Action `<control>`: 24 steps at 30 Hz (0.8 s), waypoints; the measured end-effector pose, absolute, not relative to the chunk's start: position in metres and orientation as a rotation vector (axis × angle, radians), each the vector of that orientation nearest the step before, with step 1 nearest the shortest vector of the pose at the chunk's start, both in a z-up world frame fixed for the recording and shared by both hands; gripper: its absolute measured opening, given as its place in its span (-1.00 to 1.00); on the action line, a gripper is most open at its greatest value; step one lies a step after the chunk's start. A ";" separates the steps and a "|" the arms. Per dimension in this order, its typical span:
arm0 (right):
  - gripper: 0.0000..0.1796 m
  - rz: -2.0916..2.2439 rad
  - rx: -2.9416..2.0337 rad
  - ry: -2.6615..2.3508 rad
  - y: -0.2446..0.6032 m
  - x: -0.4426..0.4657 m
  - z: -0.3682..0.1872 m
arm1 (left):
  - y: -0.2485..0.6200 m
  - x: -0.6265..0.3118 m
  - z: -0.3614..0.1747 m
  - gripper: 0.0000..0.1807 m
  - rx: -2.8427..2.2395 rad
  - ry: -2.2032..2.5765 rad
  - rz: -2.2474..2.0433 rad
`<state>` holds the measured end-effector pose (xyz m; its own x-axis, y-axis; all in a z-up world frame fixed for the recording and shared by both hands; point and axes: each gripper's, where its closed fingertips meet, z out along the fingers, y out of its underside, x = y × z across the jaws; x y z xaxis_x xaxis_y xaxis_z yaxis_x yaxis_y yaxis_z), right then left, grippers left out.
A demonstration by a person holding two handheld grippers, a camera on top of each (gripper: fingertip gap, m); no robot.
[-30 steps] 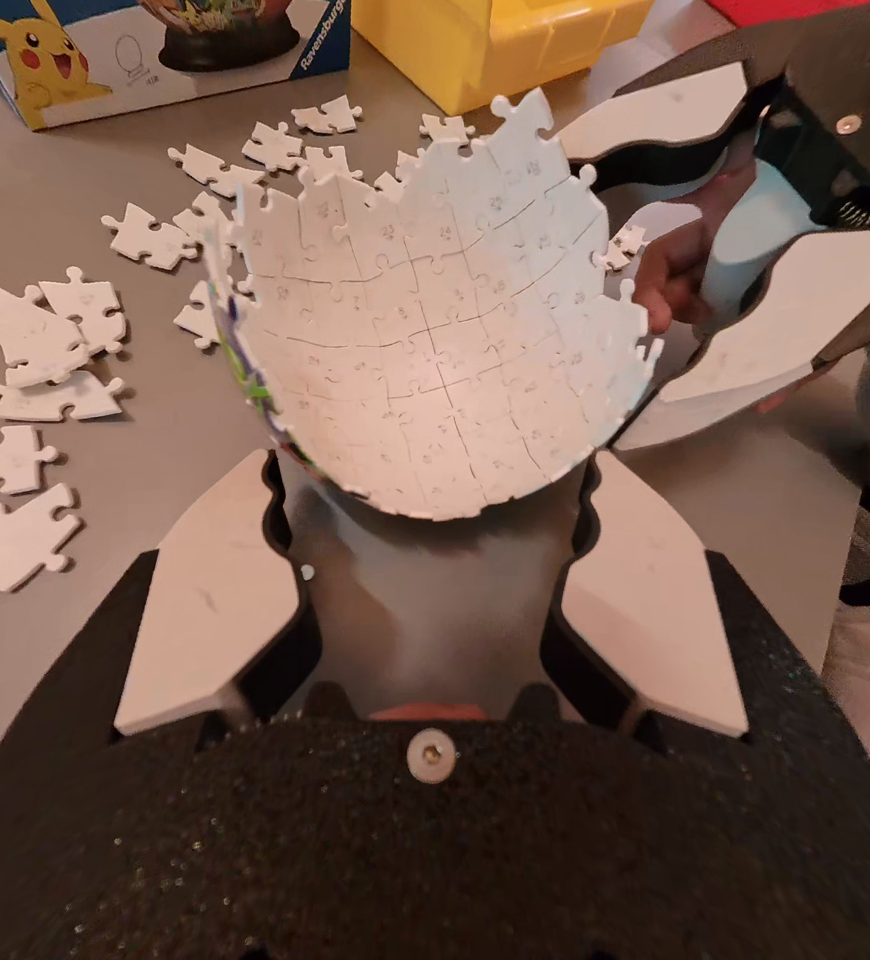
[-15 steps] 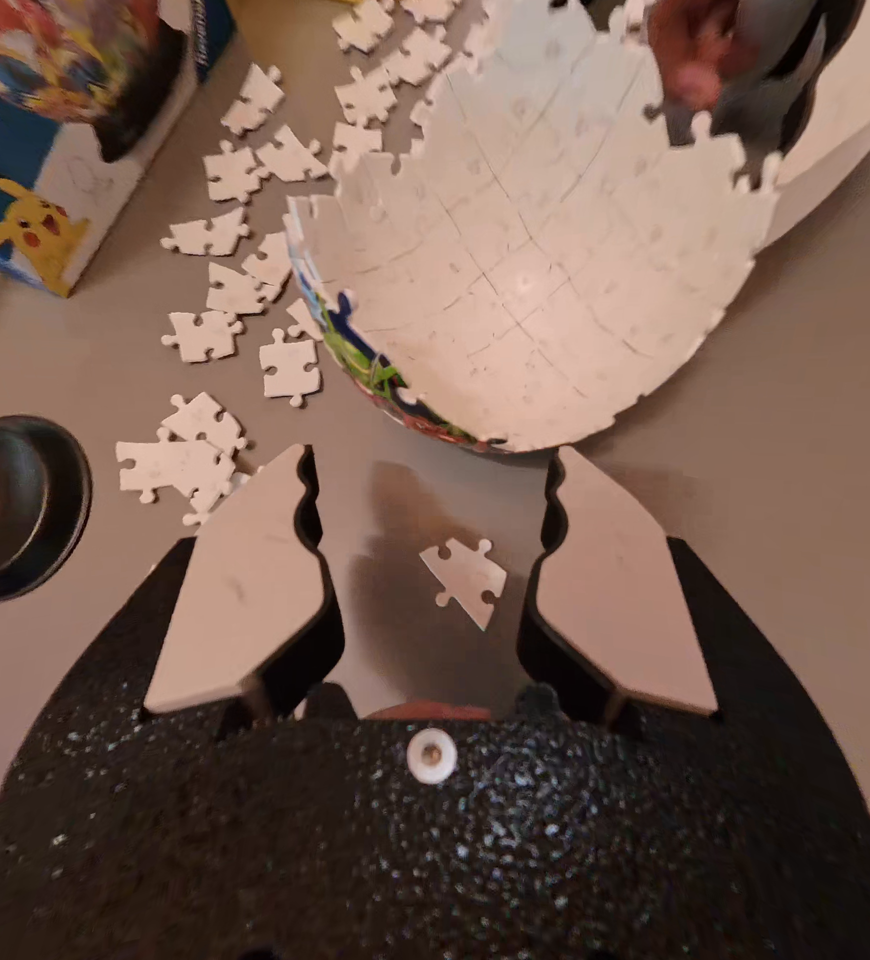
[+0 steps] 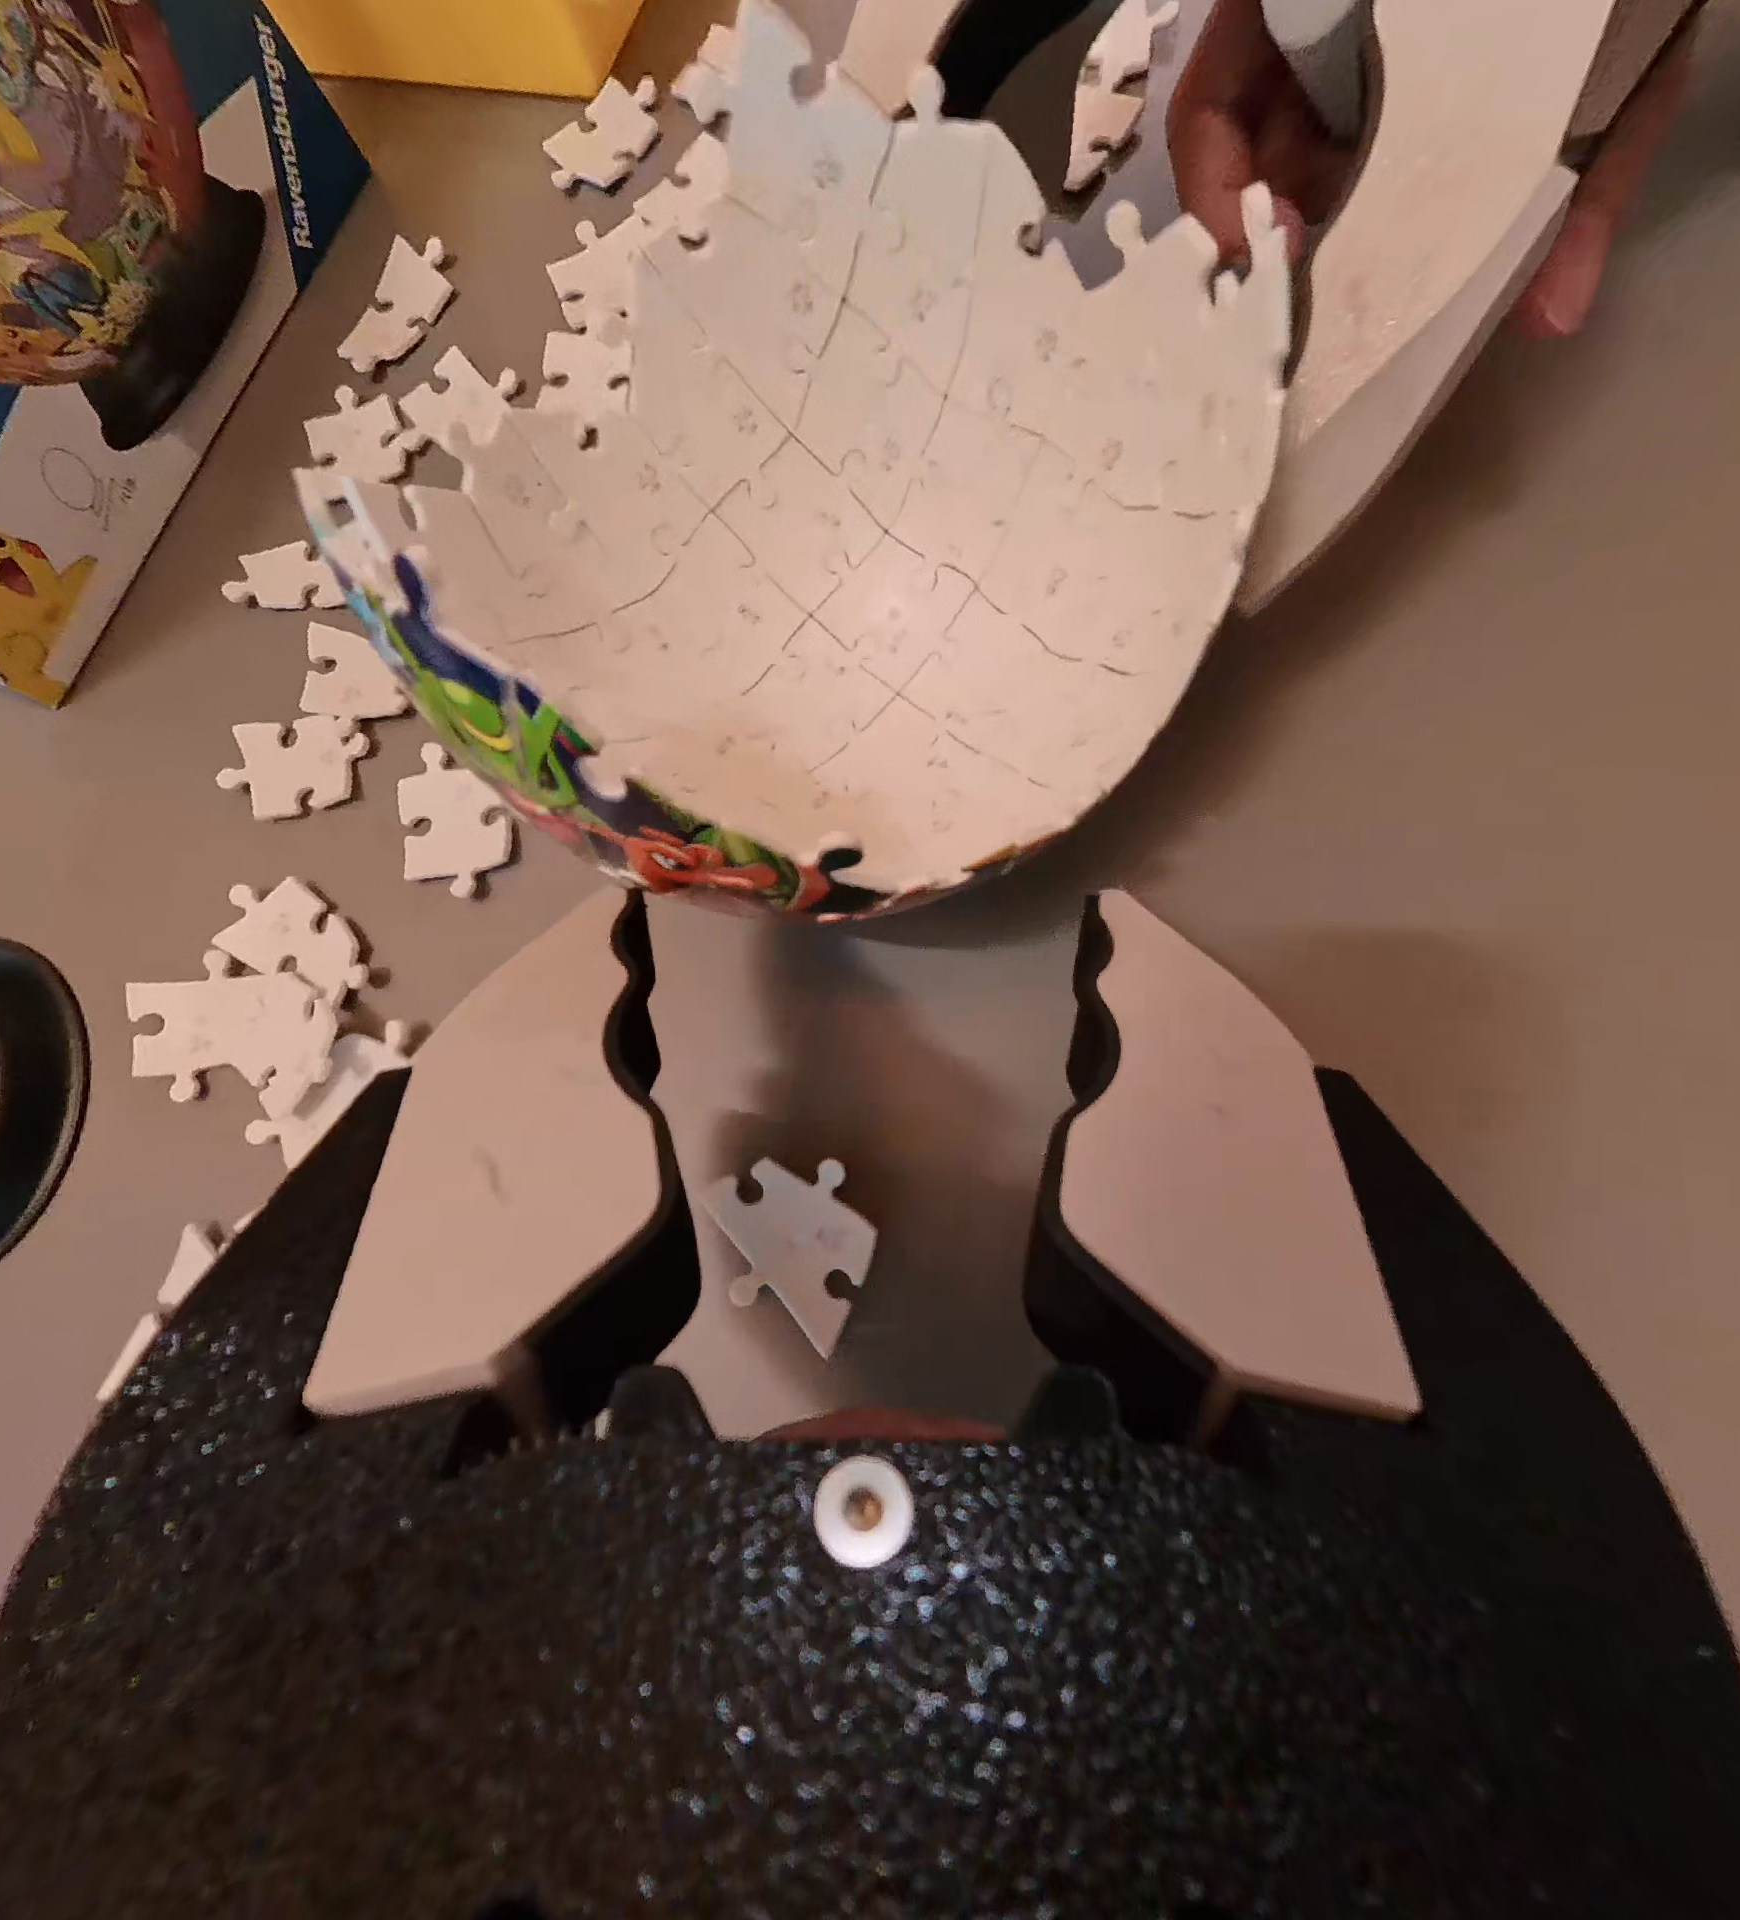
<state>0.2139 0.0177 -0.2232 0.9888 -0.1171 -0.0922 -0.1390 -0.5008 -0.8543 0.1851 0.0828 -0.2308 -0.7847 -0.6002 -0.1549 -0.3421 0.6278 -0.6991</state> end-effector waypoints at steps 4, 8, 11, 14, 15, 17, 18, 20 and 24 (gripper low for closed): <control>0.17 0.053 -2.054 0.112 0.024 0.214 -0.216 | 0.085 0.177 -0.238 -0.13 -0.813 2.493 -0.922; 0.16 0.072 -2.053 0.032 0.026 0.214 -0.210 | 0.081 0.170 -0.243 -0.10 -0.929 2.487 -0.950; 0.16 0.065 -2.096 -0.050 0.023 0.214 -0.206 | 0.071 0.164 -0.247 -0.10 -1.003 2.494 -0.997; 0.16 0.079 -2.182 -0.151 0.010 0.211 -0.198 | 0.051 0.153 -0.247 -0.09 -1.063 2.541 -1.118; 0.16 0.094 -2.216 -0.180 0.005 0.210 -0.195 | 0.042 0.150 -0.246 -0.10 -1.082 2.555 -1.168; 0.15 0.136 -2.278 -0.212 -0.005 0.210 -0.190 | 0.027 0.146 -0.246 -0.10 -1.110 2.584 -1.245; 0.15 0.156 -2.311 -0.214 -0.008 0.211 -0.188 | 0.022 0.146 -0.246 -0.09 -1.116 2.591 -1.256; 0.15 0.185 -2.398 -0.229 -0.016 0.214 -0.188 | 0.014 0.147 -0.248 -0.09 -1.138 2.604 -1.253; 0.15 0.212 -2.514 -0.257 -0.017 0.220 -0.190 | 0.015 0.152 -0.252 -0.14 -1.137 2.605 -1.159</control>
<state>0.2202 -0.0170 -0.1896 0.9685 0.2309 -0.0929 0.1359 -0.8033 -0.5798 0.1523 0.0147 -0.2520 -0.7233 -0.6552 0.2182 -0.6007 0.4410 -0.6669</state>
